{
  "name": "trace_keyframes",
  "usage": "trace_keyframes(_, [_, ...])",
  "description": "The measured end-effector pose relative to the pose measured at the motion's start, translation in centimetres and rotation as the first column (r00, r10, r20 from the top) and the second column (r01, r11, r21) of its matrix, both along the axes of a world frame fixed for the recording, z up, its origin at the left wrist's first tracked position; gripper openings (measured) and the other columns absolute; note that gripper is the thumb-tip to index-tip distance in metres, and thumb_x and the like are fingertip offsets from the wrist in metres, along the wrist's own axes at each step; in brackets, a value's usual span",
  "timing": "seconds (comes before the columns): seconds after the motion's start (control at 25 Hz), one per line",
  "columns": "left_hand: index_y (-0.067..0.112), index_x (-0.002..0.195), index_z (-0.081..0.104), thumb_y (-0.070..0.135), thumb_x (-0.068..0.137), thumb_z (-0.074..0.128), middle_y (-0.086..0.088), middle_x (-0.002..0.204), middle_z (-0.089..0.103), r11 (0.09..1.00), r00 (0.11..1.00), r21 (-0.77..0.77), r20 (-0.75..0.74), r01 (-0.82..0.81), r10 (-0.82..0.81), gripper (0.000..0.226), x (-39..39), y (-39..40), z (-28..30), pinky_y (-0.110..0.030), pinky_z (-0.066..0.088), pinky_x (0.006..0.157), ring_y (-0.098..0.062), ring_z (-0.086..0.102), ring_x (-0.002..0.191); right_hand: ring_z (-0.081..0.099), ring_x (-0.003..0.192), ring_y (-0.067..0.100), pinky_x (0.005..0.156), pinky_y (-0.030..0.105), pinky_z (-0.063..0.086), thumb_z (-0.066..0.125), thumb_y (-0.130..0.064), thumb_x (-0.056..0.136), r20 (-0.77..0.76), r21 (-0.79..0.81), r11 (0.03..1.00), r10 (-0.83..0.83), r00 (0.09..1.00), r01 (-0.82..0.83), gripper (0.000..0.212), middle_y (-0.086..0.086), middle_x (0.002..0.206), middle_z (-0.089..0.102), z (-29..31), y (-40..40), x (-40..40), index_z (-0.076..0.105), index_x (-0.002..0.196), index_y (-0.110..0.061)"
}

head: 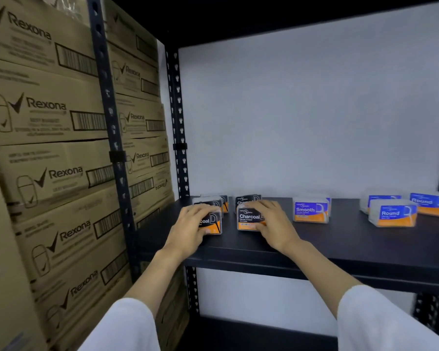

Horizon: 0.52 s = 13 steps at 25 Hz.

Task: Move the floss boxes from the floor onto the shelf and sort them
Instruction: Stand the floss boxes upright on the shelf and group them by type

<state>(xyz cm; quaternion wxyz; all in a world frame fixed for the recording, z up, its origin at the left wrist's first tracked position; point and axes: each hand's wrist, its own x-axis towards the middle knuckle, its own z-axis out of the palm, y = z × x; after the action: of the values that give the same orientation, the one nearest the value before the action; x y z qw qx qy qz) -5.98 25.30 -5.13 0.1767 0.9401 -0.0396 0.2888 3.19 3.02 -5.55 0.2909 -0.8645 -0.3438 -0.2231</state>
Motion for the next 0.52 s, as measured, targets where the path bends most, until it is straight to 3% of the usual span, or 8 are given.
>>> trace_keyframes(0.24, [0.032, 0.132, 0.041, 0.014, 0.086, 0.067, 0.006, 0.137, 0.036, 0.992, 0.999, -0.113, -0.011, -0.05, 0.049, 0.057, 3.2, 0.5, -0.5, -0.032, 0.04, 0.103, -0.011, 0.039, 0.128, 0.033, 0.131, 0.019, 0.11, 0.034, 0.032, 0.066, -0.016, 0.086, 0.047, -0.026, 1.0, -0.011, 0.999, 0.012, 0.059, -0.002, 0.141, 0.046, -0.1, 1.6, 2.9, 0.043, 0.139, -0.025])
trace_keyframes(0.52, [0.033, 0.132, 0.048, 0.016, 0.082, 0.072, 0.011, 0.136, 0.039, 0.998, 0.996, -0.057, 0.079, -0.031, 0.035, 0.058, 4.8, 1.0, -0.8, -0.027, 0.03, 0.111, -0.009, 0.025, 0.132, 0.031, 0.133, 0.018, 0.109, 0.035, 0.034, 0.065, -0.016, 0.087, 0.016, -0.043, 0.999, 0.005, 1.0, -0.004, 0.057, -0.001, 0.141, 0.042, -0.2, 2.4, 4.7, 0.043, 0.138, -0.025])
